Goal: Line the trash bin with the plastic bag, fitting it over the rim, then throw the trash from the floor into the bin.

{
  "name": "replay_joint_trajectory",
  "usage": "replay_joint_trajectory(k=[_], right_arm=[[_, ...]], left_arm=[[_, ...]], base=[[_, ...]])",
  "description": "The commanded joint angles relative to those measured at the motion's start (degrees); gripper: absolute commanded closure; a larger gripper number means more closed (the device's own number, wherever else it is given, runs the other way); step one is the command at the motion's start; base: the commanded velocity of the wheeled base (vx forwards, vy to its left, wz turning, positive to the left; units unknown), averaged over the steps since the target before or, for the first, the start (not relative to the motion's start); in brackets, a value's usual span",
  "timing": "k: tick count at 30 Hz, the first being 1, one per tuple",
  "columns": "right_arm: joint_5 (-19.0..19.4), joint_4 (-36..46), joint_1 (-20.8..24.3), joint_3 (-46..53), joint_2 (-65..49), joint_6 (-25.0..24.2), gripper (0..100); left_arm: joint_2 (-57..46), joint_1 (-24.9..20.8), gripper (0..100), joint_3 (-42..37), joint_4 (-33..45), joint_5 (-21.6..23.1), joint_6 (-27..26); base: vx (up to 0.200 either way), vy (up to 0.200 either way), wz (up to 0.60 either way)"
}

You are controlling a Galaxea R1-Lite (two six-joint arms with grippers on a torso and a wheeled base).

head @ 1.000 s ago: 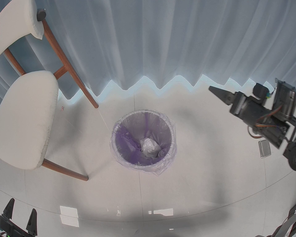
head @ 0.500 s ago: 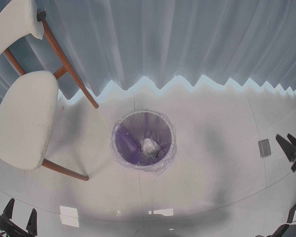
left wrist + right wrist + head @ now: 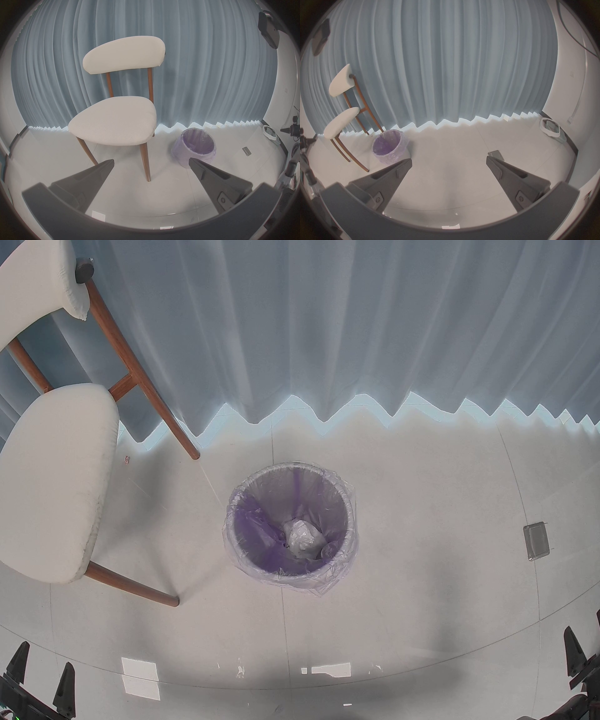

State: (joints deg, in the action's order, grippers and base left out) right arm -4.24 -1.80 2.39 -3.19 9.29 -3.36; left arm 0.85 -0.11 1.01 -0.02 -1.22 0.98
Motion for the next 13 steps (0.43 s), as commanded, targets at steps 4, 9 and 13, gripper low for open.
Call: replay_joint_trajectory(k=[4, 9, 13], right_arm=[[3.3, 1.7, -2.4, 3.2, -9.2, 3.2, 0], [2.1, 1.9, -2.4, 3.2, -9.2, 2.9, 0], [2.1, 1.9, -2.4, 3.2, -9.2, 3.4, 0]], left_arm=[[-0.9, -0.1, 0, -1.0, 0.1, 0.1, -0.2], [-0.9, -0.1, 0, -1.0, 0.2, 0.1, -0.2], [-0.9, -0.1, 0, -0.9, 0.4, 0.3, -0.3]], base=[[0.0, 0.0, 0.0], [0.0, 0.0, 0.0], [0.0, 0.0, 0.0]])
